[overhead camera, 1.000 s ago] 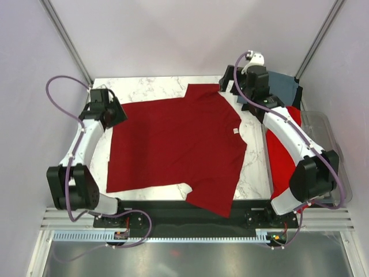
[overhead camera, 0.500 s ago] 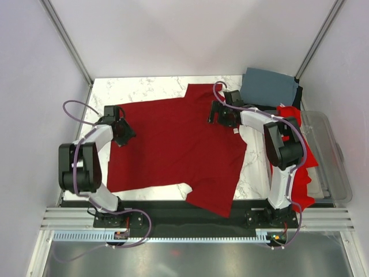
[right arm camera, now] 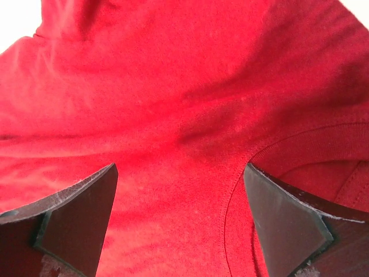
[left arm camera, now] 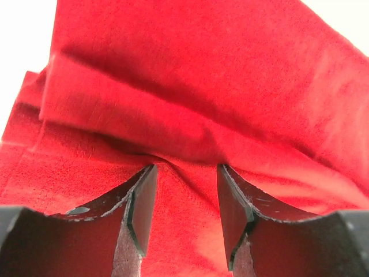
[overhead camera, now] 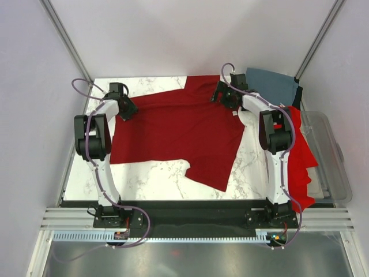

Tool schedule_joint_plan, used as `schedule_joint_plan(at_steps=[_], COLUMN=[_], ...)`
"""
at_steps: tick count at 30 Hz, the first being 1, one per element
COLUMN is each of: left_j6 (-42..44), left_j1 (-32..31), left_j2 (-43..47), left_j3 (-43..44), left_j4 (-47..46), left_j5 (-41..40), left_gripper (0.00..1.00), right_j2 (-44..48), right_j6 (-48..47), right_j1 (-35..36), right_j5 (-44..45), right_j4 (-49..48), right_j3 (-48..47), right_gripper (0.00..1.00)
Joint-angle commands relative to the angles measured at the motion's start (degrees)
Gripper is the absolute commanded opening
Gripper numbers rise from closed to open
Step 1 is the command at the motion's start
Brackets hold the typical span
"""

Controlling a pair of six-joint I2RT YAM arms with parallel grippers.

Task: Fold and stack the t-shirts
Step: Fold the tshirt

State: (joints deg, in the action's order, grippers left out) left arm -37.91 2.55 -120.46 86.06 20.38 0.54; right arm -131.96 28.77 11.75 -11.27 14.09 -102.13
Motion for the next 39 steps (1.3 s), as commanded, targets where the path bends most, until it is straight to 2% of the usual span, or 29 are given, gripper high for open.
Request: schedule_joint_plan(at_steps=[1, 3, 7, 8, 11, 12, 14, 15, 16, 18, 19, 22, 27, 28, 31, 39], left_j6=[1.0, 0.9, 1.5, 1.5, -0.8, -1.7, -2.2, -2.2, -2.3, -3.7, -4.4, -6.4, -6.8, -7.1, -8.0, -8.9], left_j1=[0.2, 0.2, 0.4, 0.4, 1.9, 3.2, 4.6, 5.9, 6.8, 10.3, 11.3, 14.9, 18.2, 18.2, 18.3, 18.2], left_j2=[-2.4, 0.8, 12.9, 19.3, 29.6, 36.5, 42.7, 49.0, 51.9, 57.6, 62.8, 69.5, 70.0, 69.8, 68.0, 58.7], left_j3=[3.6, 2.2, -4.8, -6.6, -15.3, -20.9, -26.6, -32.2, -35.1, -43.0, -45.4, -52.6, -57.8, -58.4, -59.9, -60.7], left_j4=[5.5, 5.5, 5.8, 6.1, 6.3, 6.1, 6.1, 6.2, 6.7, 7.9, 8.3, 8.5, 5.4, 4.0, 1.6, -4.5], left_j5=[0.7, 0.8, 1.0, 0.7, 0.9, 1.4, 2.2, 1.9, 1.5, 1.2, 1.0, 1.6, 4.7, 4.3, 3.4, 1.4], left_gripper=[0.53, 0.54, 0.55, 0.55, 0.6, 0.99, 1.0, 1.0, 1.0, 0.99, 0.99, 0.97, 0.9, 0.88, 0.83, 0.7], right_j2=[-3.2, -2.1, 3.7, 7.1, 15.8, 18.6, 27.7, 30.9, 37.8, 44.3, 50.7, 62.4, 78.1, 82.5, 88.2, 88.8], right_j6=[0.0, -0.6, -2.3, -2.5, -2.1, -1.9, 0.0, 1.1, 2.9, 5.3, 6.4, 12.5, 18.4, 18.6, 17.9, 17.1], right_j1=[-0.1, 0.3, 1.7, 2.1, 4.1, 5.0, 5.9, 7.3, 8.1, 11.1, 12.1, 15.8, 18.5, 18.5, 18.4, 18.4], right_j5=[-3.7, -5.2, -6.0, -4.7, 0.3, 3.4, 6.9, 10.3, 11.1, 15.9, 16.4, 16.7, 15.5, 15.4, 16.4, 15.4], right_j4=[4.3, 4.4, 6.0, 6.8, 11.0, 12.6, 13.6, 13.9, 13.9, 14.3, 14.3, 14.8, 18.0, 18.2, 19.7, 18.0], right_j3=[-5.8, -7.6, -8.0, -7.7, -4.1, 0.2, 6.6, 14.2, 18.2, 29.7, 33.3, 46.4, 62.1, 63.8, 68.6, 72.8], right_gripper=[0.98, 0.98, 0.98, 0.98, 0.98, 0.98, 0.98, 0.98, 0.98, 0.98, 0.98, 0.98, 0.98, 0.98, 0.98, 0.98])
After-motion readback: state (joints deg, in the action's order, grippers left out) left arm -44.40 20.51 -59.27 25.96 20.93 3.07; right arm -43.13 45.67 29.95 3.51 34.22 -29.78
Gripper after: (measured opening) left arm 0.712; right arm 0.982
